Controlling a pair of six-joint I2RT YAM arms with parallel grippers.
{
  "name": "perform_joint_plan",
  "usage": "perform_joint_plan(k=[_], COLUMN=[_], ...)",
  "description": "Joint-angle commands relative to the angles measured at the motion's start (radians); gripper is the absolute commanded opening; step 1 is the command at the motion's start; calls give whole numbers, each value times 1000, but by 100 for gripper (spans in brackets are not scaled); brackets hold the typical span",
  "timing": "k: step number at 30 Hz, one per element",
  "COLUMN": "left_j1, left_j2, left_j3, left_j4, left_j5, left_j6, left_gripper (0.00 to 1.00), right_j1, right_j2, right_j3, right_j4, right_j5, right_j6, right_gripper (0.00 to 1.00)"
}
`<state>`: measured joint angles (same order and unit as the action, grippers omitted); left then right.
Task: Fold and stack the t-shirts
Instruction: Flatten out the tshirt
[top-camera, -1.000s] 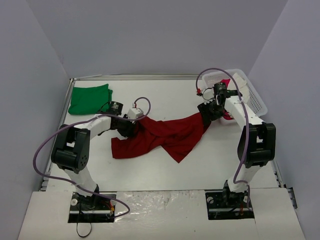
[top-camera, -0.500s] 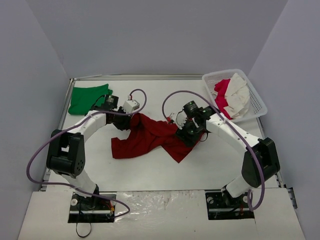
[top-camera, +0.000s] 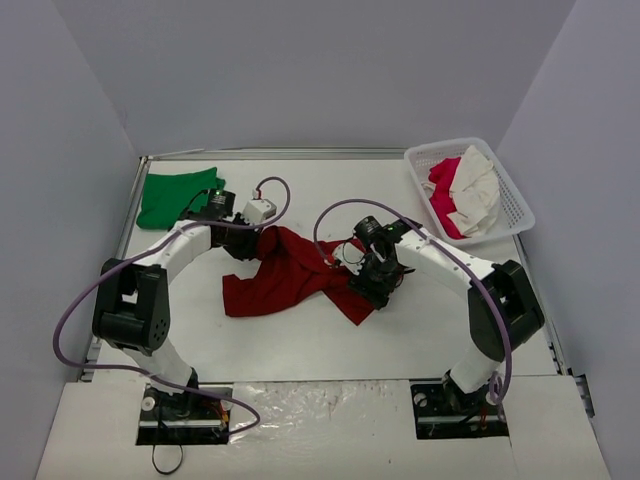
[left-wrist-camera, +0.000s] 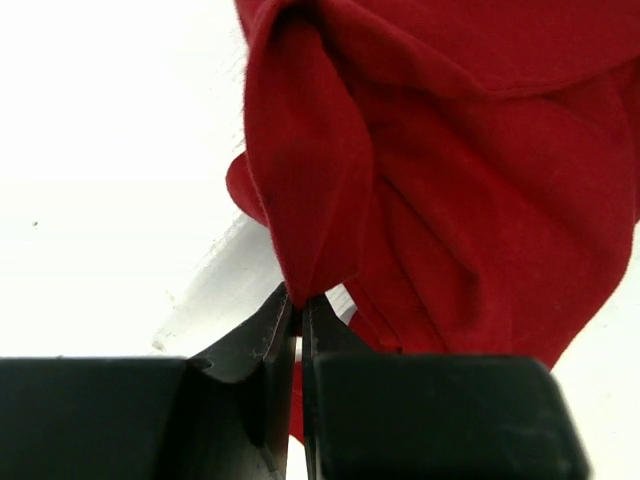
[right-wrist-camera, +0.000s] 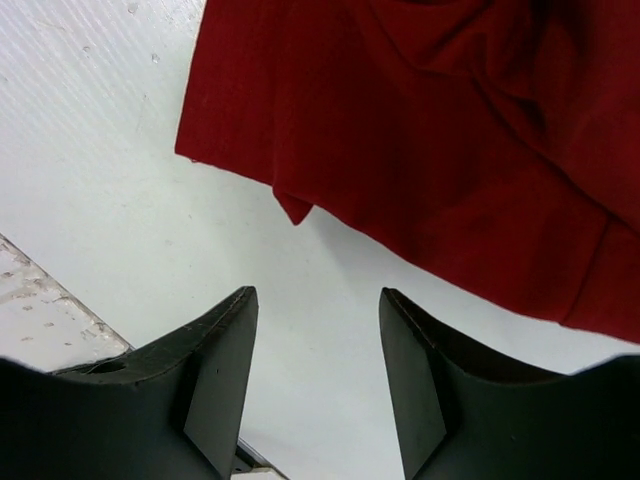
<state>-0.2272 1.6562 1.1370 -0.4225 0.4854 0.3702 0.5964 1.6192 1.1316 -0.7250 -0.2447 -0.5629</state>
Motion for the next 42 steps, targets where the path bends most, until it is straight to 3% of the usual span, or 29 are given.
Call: perform_joint_plan(k=[1, 19, 21, 22, 25, 26, 36, 42], left_j1=[15, 57, 61, 63, 66, 68, 71, 72], left_j2=[-55, -47, -49, -49, -61, -71, -168, -288], left_j3=[29, -6, -9, -10, -17, -19, 15, 72], left_j4=[-21, 4, 5, 2, -2, -2, -93, -145], left_j5=[-14, 24, 31, 33, 33, 35, 9, -99], left_j6=[-14, -13, -13, -13, -5, -5, 18, 13], left_gripper=[2, 2, 2, 2, 2, 2, 2, 2], right_j1=[13, 56, 57, 57, 54, 54, 28, -104], right_j2=[44, 185, 211, 217, 223, 217, -4, -169], right_j3=[5, 39, 46, 49, 60, 62, 65, 158], right_j4=[-37, 22, 35, 45, 52, 50, -31, -63], right_j5=[-24, -65, -56, -48, -38, -31, 54, 116], right_j6=[-26, -11, 1, 4, 11, 12, 41, 46], right_gripper=[47, 41, 35, 24, 4, 0, 0, 0])
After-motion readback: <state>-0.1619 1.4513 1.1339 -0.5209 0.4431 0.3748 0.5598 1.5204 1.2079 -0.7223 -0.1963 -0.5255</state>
